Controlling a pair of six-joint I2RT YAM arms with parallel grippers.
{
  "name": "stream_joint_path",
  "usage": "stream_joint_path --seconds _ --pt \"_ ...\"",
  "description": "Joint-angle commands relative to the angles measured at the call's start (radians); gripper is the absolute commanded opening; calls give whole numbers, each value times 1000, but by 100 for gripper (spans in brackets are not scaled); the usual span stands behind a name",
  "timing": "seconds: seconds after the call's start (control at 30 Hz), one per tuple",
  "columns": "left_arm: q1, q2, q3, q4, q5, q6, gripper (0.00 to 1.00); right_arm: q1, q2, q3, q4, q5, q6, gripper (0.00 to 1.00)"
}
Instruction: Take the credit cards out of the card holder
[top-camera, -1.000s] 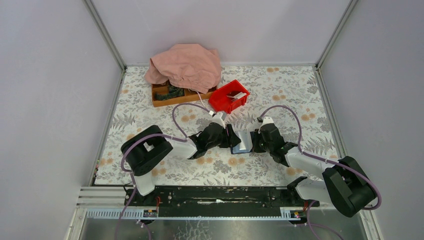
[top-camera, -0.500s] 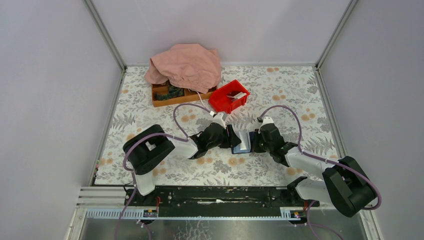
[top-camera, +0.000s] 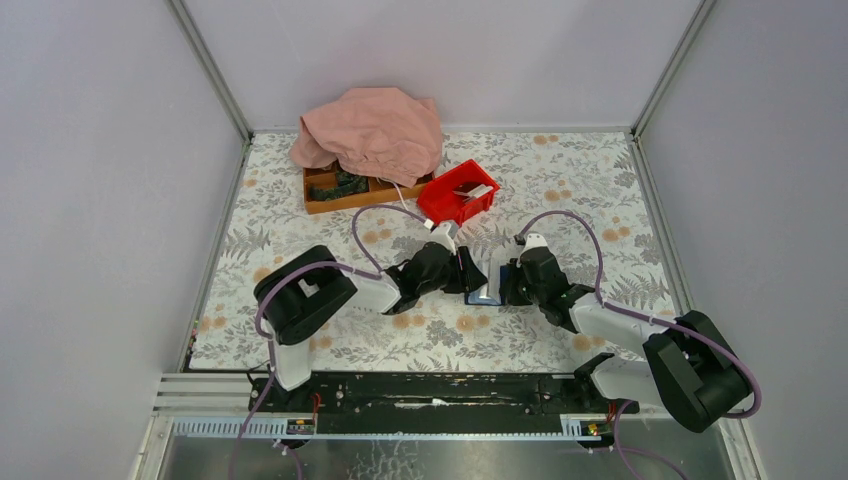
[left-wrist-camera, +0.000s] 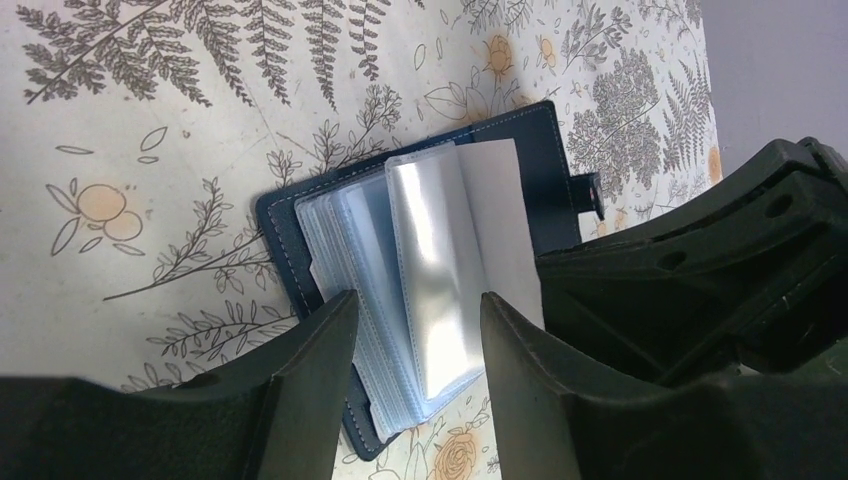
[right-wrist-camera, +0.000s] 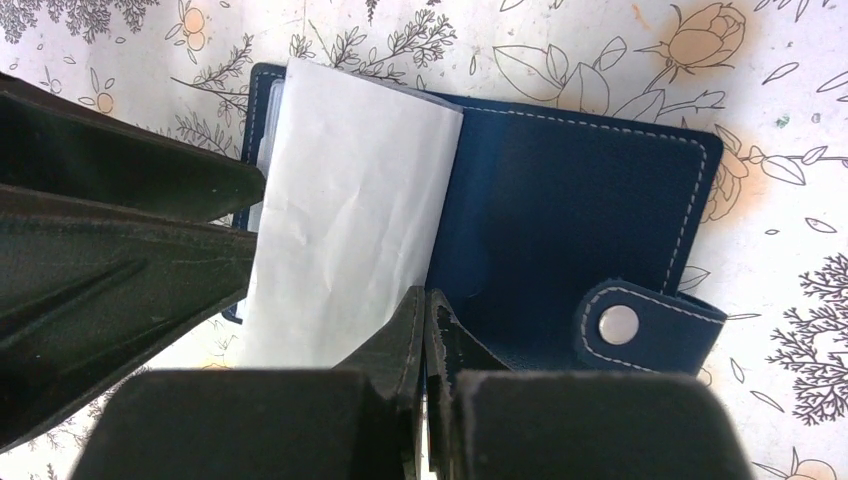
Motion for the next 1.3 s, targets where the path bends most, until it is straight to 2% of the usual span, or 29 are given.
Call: stream_joint_path --seconds 0.0,0.83,1.27 --pt "-3 40 33 45 52 -21 55 -2 11 32 33 -1 4 1" --pt "-4 61 74 120 172 -79 54 -2 14 34 34 5 5 1" --pt "-5 73 104 126 207 -98 54 -2 -55 18 27 24 7 1"
